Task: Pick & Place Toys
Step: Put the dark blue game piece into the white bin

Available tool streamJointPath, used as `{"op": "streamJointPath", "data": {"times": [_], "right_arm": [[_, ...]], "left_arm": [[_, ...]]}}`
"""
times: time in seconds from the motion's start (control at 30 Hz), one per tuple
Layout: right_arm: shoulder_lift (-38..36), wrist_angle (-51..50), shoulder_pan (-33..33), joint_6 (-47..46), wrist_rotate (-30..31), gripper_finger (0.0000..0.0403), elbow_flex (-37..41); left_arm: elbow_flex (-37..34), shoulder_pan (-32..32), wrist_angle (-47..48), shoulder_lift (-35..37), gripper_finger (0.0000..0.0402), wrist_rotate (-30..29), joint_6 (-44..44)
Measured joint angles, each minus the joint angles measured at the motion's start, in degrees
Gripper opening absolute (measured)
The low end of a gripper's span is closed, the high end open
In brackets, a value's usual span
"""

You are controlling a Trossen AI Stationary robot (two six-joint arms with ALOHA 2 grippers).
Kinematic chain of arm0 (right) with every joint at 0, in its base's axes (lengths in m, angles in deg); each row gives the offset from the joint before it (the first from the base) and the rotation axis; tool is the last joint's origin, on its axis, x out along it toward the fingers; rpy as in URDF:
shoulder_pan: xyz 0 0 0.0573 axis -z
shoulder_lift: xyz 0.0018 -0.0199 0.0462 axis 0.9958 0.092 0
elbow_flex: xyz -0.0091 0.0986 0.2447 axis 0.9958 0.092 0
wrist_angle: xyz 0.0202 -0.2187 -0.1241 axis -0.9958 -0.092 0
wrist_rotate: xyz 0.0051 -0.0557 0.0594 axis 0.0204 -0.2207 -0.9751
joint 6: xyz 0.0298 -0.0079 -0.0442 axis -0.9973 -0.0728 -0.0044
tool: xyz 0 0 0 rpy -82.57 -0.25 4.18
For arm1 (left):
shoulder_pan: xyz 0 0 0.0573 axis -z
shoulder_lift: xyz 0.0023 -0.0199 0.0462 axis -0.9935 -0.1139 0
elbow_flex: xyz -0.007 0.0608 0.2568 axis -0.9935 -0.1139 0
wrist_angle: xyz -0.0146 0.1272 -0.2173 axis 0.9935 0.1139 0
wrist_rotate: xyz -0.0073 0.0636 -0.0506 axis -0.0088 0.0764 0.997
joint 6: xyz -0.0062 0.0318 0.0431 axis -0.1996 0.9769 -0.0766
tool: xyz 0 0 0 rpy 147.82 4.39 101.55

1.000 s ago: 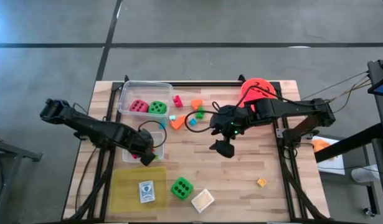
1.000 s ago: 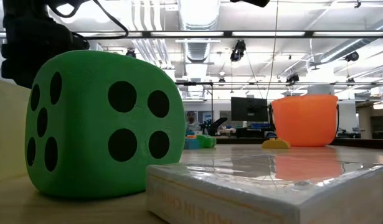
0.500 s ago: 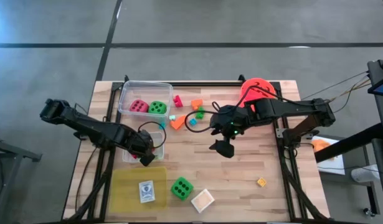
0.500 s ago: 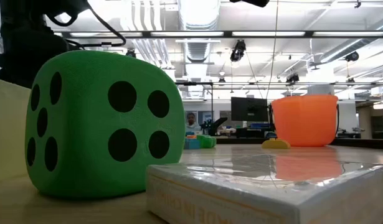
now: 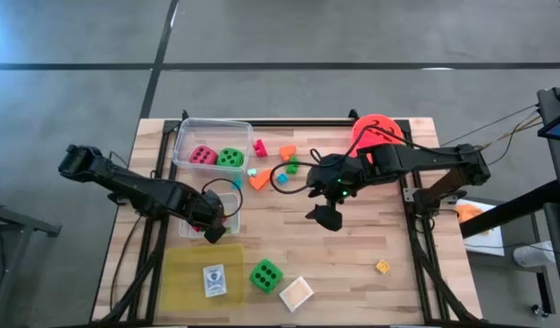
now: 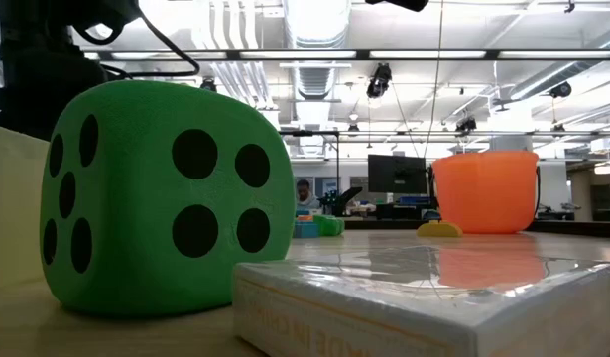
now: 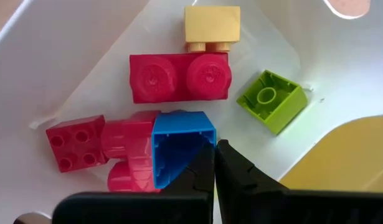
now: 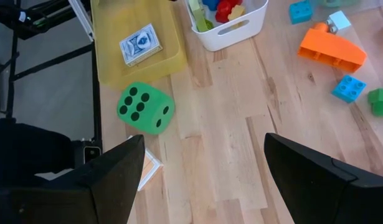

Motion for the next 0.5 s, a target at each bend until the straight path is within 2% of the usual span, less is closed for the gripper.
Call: {"op": "streamJointPath", "data": {"times": [0.17, 0.27, 0.37, 0.5], "right_arm": [[0.00, 0.03, 0.00, 0.00, 0.02, 0.0324, 0.00], [0.00, 0.05, 0.00, 0.00, 0.02, 0.0324, 0.00], [0.00, 0.05, 0.00, -0.01, 0.03, 0.0324, 0.00], [0.00, 0.05, 0.02, 0.26, 0.04, 0.0324, 0.00]], "left_arm": [[0.00, 0.00, 0.00, 0.00, 0.0001, 0.98, 0.00], [0.00, 0.02, 0.03, 0.00, 0.0016, 1.65, -0.01], [0.00, 0.04, 0.04, 0.00, 0.0053, 2.09, -0.02], [0.00, 0.02, 0.04, 0.04, 0.0122, 3.65, 1.00]]}}
